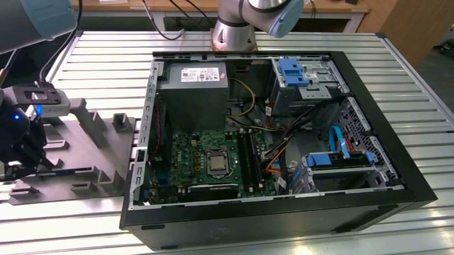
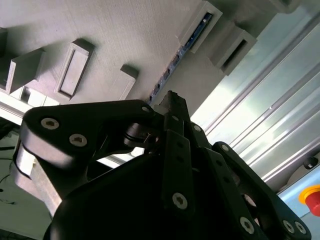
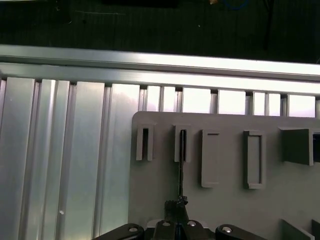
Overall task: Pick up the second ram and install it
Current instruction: 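Pick up the second ram and move it above second insertion slot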
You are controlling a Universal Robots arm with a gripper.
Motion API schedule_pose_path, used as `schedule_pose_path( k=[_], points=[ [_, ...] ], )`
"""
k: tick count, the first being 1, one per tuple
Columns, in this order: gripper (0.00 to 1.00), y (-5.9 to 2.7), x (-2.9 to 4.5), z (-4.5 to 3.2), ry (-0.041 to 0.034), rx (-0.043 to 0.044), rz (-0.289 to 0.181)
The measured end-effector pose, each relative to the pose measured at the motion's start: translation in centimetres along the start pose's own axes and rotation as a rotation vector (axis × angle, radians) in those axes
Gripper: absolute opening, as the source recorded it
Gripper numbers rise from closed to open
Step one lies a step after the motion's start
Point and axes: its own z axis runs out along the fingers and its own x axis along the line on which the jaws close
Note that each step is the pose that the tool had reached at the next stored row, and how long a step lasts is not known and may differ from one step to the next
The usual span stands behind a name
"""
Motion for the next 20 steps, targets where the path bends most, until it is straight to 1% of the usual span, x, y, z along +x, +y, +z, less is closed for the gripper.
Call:
schedule_pose_path(
  k=[4,8,13,20],
  points=[
    [0.1,0.15,-0.01,0.22,0.0001,0.0,0.0],
    [0.1,0.5,-0.12,0.43,0.0002,0.0027,0.0],
    [0.1,0.57,-0.22,0.99,0.0005,0.0073,0.0],
    [0.1,0.7,-0.34,1.24,0.0006,0.0108,0.0]
  ],
)
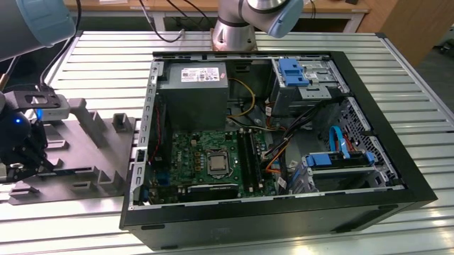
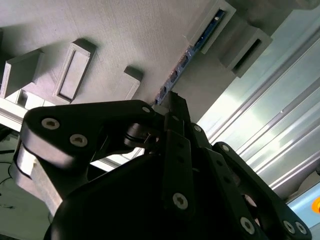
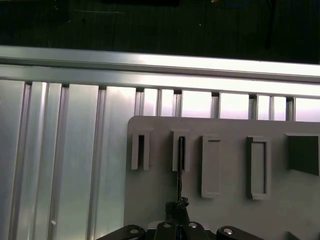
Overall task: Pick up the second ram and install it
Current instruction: 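Pick up the second ram and move it above second insertion slot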
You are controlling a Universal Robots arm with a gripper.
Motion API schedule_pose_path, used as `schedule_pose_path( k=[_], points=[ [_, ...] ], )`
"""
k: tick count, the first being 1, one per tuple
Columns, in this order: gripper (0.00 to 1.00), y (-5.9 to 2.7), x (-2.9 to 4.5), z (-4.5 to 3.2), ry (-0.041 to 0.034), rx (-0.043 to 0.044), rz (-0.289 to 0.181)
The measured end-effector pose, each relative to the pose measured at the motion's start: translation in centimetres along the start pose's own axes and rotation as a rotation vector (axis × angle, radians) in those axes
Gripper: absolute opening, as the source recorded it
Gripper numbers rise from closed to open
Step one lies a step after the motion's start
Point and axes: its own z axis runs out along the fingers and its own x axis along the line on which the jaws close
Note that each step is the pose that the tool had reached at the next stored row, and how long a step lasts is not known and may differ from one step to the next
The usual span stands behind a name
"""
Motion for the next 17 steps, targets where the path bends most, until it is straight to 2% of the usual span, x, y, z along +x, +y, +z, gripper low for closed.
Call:
schedule_pose_path(
  k=[8,10,11,12,13,14,17],
  points=[
    [0.11,0.04,0.0,0.01,0.0,0.0001,0.0],
    [0.23,0.05,0.0,0.02,-0.0001,0.0001,0.0],
    [0.23,0.05,-0.01,0.02,-0.0001,0.0002,0.0],
    [0.29,0.06,0.0,0.02,-0.0001,0.0001,0.0],
    [0.29,0.06,0.0,0.01,0.0,0.0001,0.0],
    [0.36,0.07,-0.01,0.02,-0.0001,0.0002,0.0],
    [0.36,0.1,-0.01,0.07,-0.0002,0.0009,0.0]
  ],
)
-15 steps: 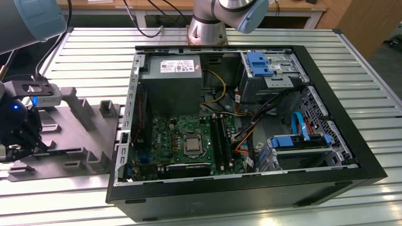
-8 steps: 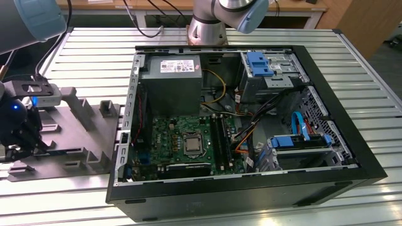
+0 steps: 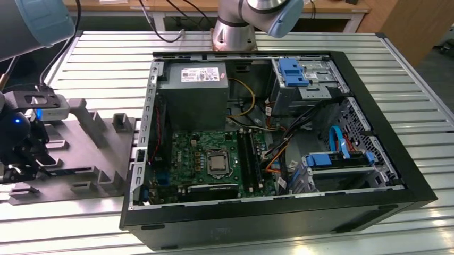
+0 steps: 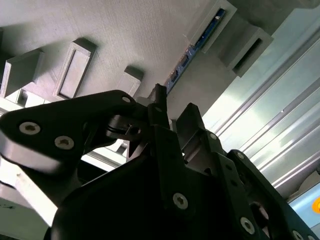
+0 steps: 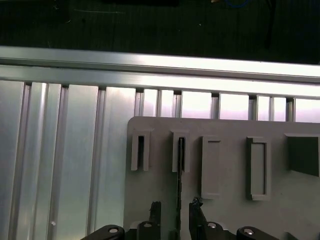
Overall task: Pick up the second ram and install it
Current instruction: 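Pick up the second ram and move it above second insertion slot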
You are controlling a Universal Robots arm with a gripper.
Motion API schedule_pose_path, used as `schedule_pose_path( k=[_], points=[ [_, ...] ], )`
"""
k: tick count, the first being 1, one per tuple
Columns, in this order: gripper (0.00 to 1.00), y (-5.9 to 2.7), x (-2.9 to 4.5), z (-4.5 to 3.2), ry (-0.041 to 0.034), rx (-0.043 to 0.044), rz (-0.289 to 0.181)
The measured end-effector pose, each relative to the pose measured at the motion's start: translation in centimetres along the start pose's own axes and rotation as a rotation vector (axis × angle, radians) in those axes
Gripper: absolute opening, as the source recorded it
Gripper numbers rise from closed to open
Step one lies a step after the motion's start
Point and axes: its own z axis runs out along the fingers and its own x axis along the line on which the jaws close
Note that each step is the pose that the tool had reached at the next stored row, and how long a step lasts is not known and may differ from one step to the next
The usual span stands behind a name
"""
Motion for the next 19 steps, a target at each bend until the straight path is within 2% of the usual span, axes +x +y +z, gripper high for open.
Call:
schedule_pose_path(
  k=[1,2,6,19],
  points=[
    [0.36,0.06,-0.01,0.06,0.0002,0.0015,-0.001],
    [0.36,0.43,-0.11,0.86,0.0012,0.0174,-0.016],
    [0.36,0.5,-0.15,1.33,0.0015,0.0185,-0.021],
    [0.36,0.48,-0.32,1.9,0.0018,0.0184,-0.021]
  ],
)
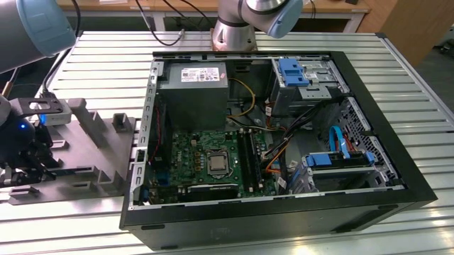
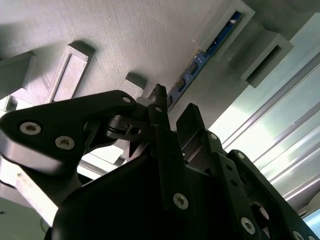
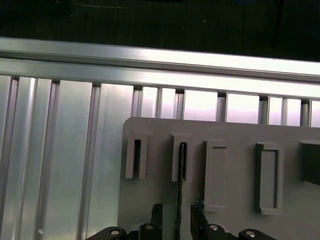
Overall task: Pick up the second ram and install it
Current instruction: 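Pick up the second ram and move it above second insertion slot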
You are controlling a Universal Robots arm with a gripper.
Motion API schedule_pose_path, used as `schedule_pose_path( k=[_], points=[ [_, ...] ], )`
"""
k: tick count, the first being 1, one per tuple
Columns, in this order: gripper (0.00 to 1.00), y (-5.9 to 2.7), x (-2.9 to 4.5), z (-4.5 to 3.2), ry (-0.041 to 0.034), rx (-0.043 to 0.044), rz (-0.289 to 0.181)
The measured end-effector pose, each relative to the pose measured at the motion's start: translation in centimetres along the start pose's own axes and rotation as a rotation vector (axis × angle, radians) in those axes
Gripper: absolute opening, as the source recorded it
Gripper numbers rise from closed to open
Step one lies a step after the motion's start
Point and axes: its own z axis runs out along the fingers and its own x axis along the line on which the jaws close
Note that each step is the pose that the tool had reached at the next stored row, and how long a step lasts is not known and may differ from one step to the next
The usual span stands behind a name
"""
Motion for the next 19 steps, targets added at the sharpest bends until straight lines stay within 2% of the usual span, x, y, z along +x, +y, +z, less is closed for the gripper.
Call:
schedule_pose_path(
  k=[7,8,9,10,19],
  points=[
    [0.34,0.0,0.0,0.01,0.0,0.0001,0.0],
    [0.28,0.0,0.0,0.01,0.0,0.0001,0.0],
    [0.28,0.0,0.0,0.01,0.0,0.0001,0.0],
    [0.21,0.0,0.0,0.01,0.0,0.0001,0.0],
    [0.21,-0.01,-0.01,-0.21,-0.0002,0.0003,0.0]
  ],
)
